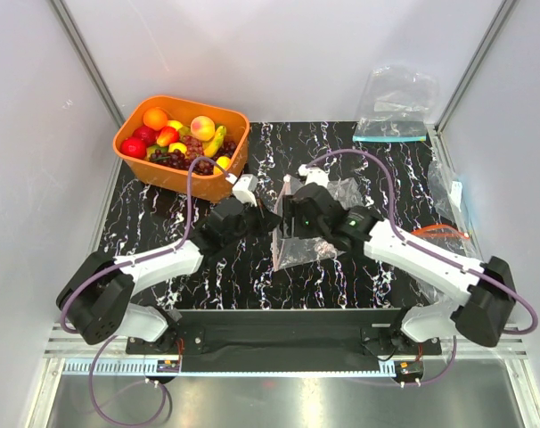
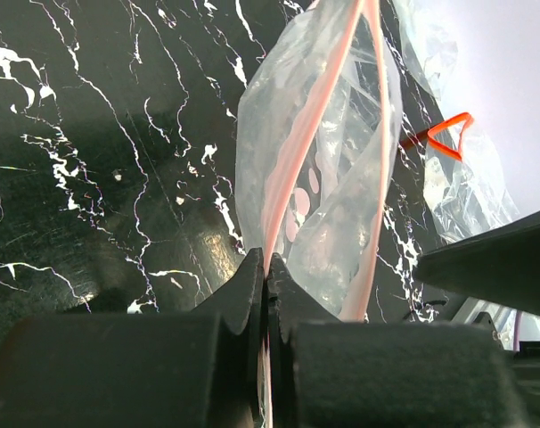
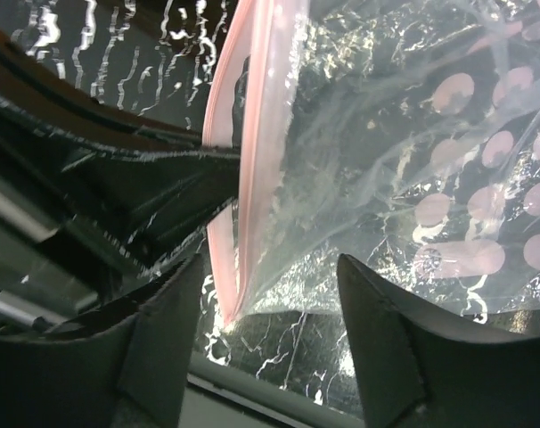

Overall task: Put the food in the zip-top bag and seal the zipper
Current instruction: Adjust the zipper food storage bag at the center of the board.

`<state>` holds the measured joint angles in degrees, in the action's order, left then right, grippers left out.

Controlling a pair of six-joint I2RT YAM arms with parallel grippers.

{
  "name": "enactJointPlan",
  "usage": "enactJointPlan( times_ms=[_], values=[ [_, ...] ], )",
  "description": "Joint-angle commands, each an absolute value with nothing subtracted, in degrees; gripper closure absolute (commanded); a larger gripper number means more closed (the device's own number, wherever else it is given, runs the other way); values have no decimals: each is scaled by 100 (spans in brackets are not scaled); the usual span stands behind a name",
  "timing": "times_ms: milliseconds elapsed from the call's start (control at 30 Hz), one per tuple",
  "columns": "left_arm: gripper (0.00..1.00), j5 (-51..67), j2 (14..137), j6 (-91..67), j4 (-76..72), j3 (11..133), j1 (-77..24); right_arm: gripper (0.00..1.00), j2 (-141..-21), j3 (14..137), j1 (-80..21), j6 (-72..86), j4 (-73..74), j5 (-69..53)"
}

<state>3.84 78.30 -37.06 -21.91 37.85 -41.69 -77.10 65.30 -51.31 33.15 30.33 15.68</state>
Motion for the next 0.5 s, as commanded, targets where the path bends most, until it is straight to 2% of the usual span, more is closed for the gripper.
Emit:
enactJointPlan(
  times_ms=[0, 67, 267, 367, 400, 467],
  values=[
    [100, 264, 7603, -3656, -2470, 3815, -4201, 33, -7945, 6925, -5300, 3454, 3147, 2232],
    [100, 281, 7594, -3691, -2461, 3806, -4210, 39, -8033, 6926, -5291, 3498, 3068, 2267],
    [100, 413, 7585, -3841, -2602, 3762, -4201, 47, -8516, 7198, -5291, 3568, 3234, 2557],
    [100, 413, 7620, -3788, -2540, 3814, -4210, 56, -8596, 7269, -5300, 3586, 3349, 2654],
    [100, 422, 7672, -3779, -2531, 3823, -4210, 67, -8578, 7260, -5291, 3603, 3357, 2724],
    [100, 431, 7743, -3744, -2505, 3884, -4201, 74, -8526, 7251, -5291, 3612, 3392, 2838]
  ],
)
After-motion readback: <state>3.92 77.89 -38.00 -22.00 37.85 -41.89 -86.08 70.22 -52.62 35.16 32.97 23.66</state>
